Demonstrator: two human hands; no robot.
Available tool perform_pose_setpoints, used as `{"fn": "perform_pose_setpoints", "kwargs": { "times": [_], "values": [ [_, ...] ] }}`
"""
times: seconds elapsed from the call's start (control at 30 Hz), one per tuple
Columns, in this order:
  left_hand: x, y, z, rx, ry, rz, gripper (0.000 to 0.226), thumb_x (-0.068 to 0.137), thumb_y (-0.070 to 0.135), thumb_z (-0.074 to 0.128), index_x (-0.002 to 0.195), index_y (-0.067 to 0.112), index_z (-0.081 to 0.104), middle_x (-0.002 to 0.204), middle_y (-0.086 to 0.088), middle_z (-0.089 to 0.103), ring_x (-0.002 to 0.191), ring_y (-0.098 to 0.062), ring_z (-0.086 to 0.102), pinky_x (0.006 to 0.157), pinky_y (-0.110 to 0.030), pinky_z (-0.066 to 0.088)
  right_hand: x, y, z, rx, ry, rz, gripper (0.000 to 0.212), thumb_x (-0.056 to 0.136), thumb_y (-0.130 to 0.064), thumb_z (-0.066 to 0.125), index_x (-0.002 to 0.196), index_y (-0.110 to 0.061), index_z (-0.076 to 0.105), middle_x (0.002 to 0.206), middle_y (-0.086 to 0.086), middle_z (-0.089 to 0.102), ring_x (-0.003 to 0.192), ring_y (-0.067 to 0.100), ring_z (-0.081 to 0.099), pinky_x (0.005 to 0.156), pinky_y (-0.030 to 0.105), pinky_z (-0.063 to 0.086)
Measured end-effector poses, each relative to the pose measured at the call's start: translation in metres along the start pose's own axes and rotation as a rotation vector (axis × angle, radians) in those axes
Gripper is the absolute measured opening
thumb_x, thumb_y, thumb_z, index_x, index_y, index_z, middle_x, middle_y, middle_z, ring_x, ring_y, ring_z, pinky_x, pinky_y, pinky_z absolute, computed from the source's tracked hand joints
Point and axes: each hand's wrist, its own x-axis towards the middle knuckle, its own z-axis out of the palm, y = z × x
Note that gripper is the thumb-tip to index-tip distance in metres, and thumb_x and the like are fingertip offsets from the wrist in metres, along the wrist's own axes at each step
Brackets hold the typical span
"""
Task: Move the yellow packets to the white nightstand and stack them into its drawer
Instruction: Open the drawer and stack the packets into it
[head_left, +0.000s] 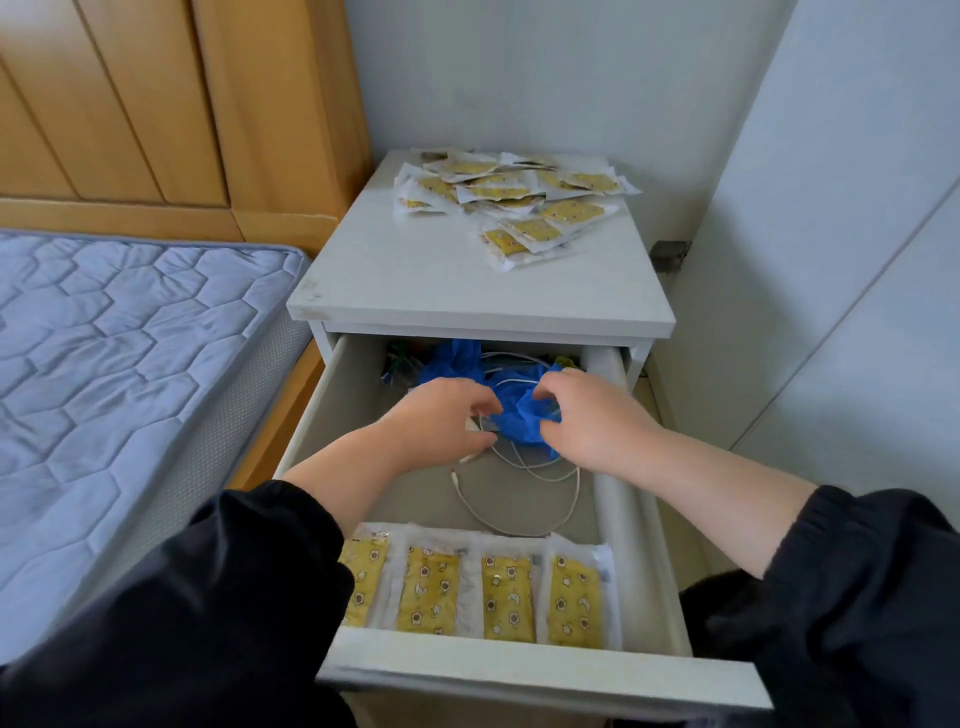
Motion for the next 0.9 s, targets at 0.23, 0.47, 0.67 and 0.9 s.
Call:
{"fn": "perform_pose_setpoints", "kwargs": {
  "times": [0.23,0.47,0.67,0.9],
  "values": [
    [0.024,0.019,-0.056,-0.125,0.375,0.049,0.03,0.089,0.016,0.061,0.119,0.018,0.063,0.115,0.004,0.061,0.107,-0.011,0.055,0.093,-0.026,0.044,0.025,0.005,-0.064,0.029,0.262,-0.024,0.035,0.091,-0.018,0.053,0.126,-0.016,0.053,0.127,-0.001,0.055,0.115,0.017,0.05,0.092,0.033,0.044],
    [0.066,0.011,-0.071,-0.284,0.441,-0.066,0.034,0.092,0.013,0.056,0.125,0.022,0.059,0.129,0.002,0.054,0.119,-0.012,0.049,0.093,-0.018,0.035,0.059,0.013,-0.082,0.042,0.307,0.005,0.041,0.091,-0.017,0.051,0.132,-0.017,0.046,0.136,-0.001,0.045,0.123,0.017,0.04,0.088,0.029,0.037],
    [0.095,-0.01,-0.069,-0.406,0.48,-0.208,0.047,0.092,0.011,0.054,0.136,0.023,0.048,0.145,0.001,0.04,0.13,-0.016,0.04,0.093,-0.017,0.027,0.092,0.021,-0.066,0.107,0.314,0.007,0.048,0.093,-0.018,0.05,0.139,-0.014,0.039,0.142,0.003,0.037,0.133,0.018,0.032,0.106,0.031,0.031],
    [0.12,-0.033,-0.076,-0.278,0.438,-0.224,0.054,0.092,0.016,0.056,0.143,0.024,0.04,0.147,0.003,0.04,0.137,-0.016,0.032,0.11,-0.027,0.026,0.138,0.033,-0.047,0.032,0.282,0.095,0.06,0.095,-0.04,0.046,0.147,-0.018,0.027,0.157,0.005,0.019,0.145,0.023,0.013,0.118,0.04,0.016]
  ]
}}
